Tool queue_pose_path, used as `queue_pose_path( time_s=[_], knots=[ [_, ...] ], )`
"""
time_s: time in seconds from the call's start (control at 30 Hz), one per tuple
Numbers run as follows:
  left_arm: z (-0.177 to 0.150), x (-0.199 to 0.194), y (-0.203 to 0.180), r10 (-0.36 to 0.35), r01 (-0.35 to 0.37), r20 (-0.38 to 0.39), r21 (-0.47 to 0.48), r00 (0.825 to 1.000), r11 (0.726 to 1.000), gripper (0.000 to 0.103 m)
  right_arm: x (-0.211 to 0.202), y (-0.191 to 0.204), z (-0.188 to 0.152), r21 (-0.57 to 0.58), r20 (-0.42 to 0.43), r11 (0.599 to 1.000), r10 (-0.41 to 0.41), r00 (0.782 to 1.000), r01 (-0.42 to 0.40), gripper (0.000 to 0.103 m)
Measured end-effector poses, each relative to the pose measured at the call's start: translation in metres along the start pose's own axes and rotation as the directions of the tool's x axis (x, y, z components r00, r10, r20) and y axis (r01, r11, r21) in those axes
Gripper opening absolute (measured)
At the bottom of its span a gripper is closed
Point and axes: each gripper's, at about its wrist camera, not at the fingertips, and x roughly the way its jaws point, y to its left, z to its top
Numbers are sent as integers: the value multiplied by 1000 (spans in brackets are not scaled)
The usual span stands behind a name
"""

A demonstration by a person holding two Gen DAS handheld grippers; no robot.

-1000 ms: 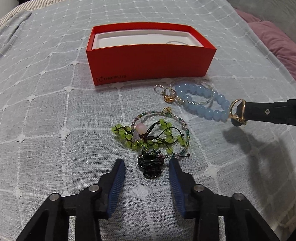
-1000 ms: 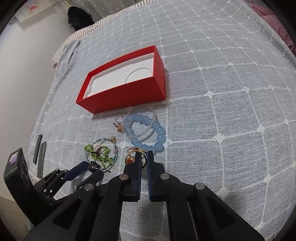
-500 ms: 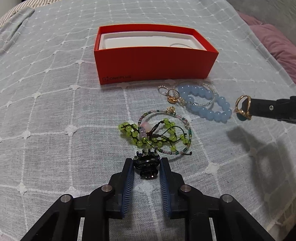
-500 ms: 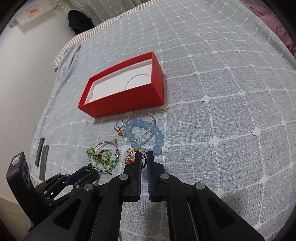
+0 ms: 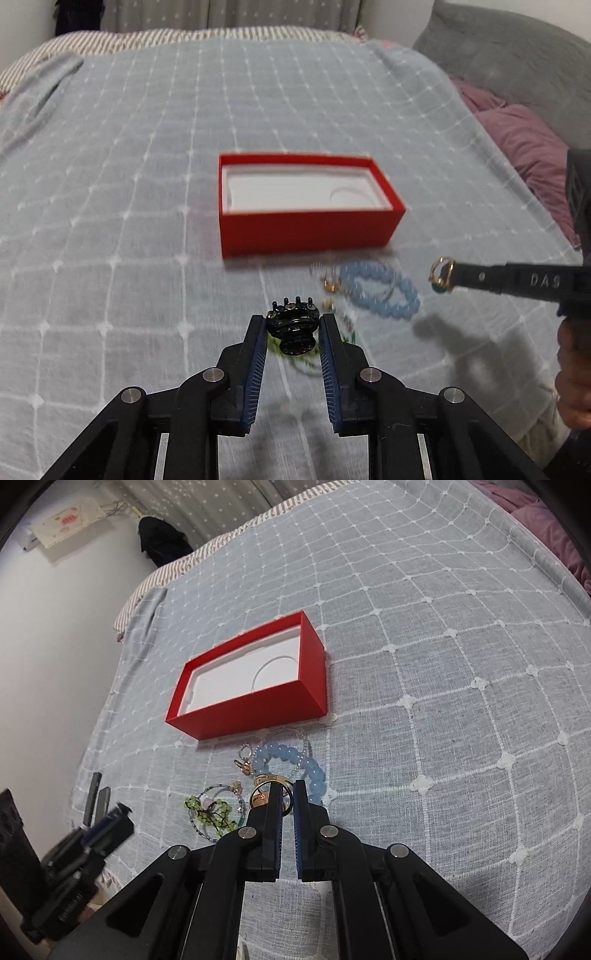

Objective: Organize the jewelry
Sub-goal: 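Carry the black ring and gold ring into the red box and release both, then move the left tool to the green-bead bracelet while the right tool approaches the pearl bracelet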

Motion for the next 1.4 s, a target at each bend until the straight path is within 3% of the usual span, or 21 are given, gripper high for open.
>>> queue_pose_path(
  time_s=[0.27,0.53,0.83,1.2,1.27,1.3,1.4],
  knots=[
    [51,22,9,-6,6,10,1,1000,1000,23,2,13,28,-36,30,999,12,999,-11,5],
    [92,71,9,17,-17,1,2,1000,1000,23,18,27,72,-66,70,998,-3,998,8,5],
    [93,105,24,30,-30,-42,0,999,1000,23,53,41,89,-161,80,982,-91,993,103,5],
    [92,110,23,30,-30,-48,16,998,999,24,41,43,83,-154,119,983,-84,989,102,7],
    [92,109,23,31,-31,-49,15,998,999,28,40,41,81,-149,109,985,-75,991,91,9],
    [92,107,23,29,-29,-44,16,999,999,37,39,40,80,-144,109,986,-73,991,88,14],
    [94,100,23,27,-27,-17,16,999,1000,50,32,32,79,-109,121,990,-78,990,92,38]
  ],
)
